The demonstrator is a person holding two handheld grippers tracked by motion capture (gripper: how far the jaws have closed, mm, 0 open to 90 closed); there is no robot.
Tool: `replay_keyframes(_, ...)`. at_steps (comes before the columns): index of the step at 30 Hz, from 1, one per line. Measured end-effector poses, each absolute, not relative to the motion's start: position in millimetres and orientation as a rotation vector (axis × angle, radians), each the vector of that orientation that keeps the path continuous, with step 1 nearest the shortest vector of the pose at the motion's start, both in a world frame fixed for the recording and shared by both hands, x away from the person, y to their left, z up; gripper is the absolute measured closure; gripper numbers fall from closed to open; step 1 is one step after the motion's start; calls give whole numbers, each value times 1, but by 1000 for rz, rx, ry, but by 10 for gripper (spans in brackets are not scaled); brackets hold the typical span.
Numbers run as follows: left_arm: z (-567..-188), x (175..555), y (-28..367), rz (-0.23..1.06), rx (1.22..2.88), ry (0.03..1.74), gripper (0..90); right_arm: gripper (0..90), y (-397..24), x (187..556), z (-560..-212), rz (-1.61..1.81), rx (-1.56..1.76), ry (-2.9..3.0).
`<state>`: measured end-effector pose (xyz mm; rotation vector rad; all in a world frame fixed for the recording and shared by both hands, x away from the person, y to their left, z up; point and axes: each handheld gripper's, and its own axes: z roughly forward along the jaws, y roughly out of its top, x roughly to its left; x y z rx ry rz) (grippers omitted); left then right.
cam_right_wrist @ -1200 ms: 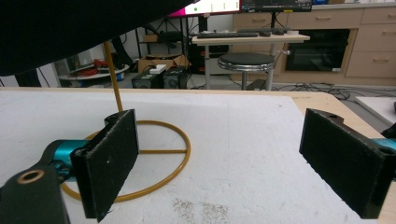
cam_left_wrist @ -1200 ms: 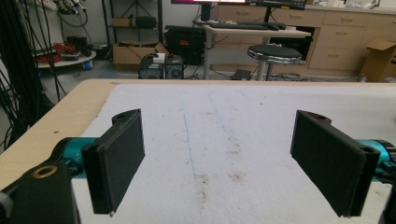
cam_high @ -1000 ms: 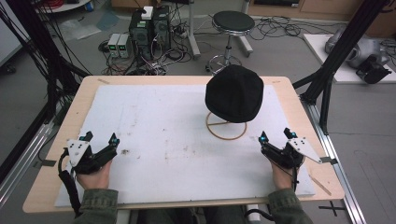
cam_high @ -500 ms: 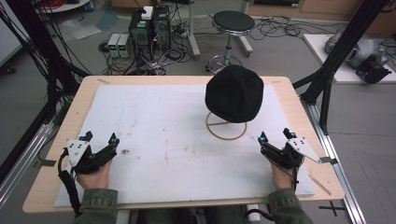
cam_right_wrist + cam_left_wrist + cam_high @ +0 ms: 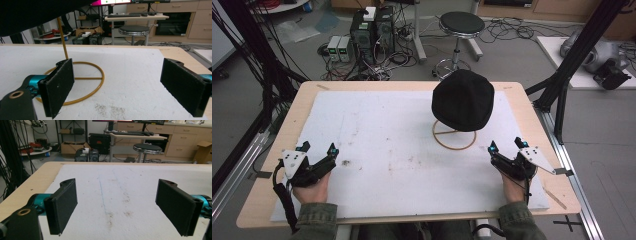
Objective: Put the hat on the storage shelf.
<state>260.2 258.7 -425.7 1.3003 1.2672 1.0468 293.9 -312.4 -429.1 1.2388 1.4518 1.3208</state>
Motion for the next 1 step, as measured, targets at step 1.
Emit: replay_keyframes(1, -426, 260, 259, 1045, 1301, 1269, 178, 110, -312, 294, -429, 1321, 1241, 1451)
